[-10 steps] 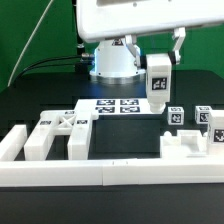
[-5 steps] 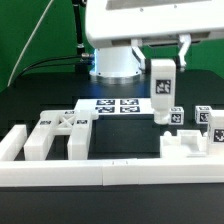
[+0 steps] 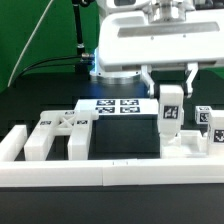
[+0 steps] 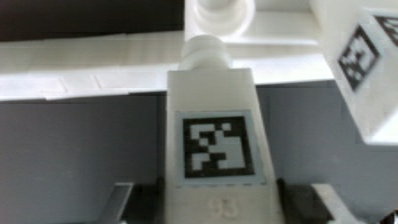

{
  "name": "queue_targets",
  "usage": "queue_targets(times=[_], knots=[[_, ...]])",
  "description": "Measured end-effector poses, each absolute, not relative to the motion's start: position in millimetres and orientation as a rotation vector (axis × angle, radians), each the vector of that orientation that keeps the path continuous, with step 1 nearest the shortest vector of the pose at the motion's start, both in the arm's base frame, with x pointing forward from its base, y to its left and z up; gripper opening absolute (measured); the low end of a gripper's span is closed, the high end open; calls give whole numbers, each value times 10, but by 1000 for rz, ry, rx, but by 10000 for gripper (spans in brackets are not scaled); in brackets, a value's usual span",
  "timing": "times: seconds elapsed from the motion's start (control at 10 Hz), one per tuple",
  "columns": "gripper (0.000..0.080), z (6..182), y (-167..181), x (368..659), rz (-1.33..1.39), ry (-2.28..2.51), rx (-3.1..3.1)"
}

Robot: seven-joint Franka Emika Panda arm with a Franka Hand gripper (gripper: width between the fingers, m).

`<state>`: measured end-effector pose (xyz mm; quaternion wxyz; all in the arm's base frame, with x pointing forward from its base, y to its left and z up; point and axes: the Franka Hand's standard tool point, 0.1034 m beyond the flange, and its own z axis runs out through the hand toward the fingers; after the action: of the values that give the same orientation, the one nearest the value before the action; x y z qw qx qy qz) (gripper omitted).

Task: Assemble chair

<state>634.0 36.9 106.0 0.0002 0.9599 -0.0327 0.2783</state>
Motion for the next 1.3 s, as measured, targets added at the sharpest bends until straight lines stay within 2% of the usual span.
queue_targets(times=[0.2, 0.5, 1.3], knots=[[287, 996, 421, 6331, 865, -93, 3020], [287, 1013, 415, 6316, 857, -94, 3024], [287, 923, 444, 6271, 824, -87, 3035]])
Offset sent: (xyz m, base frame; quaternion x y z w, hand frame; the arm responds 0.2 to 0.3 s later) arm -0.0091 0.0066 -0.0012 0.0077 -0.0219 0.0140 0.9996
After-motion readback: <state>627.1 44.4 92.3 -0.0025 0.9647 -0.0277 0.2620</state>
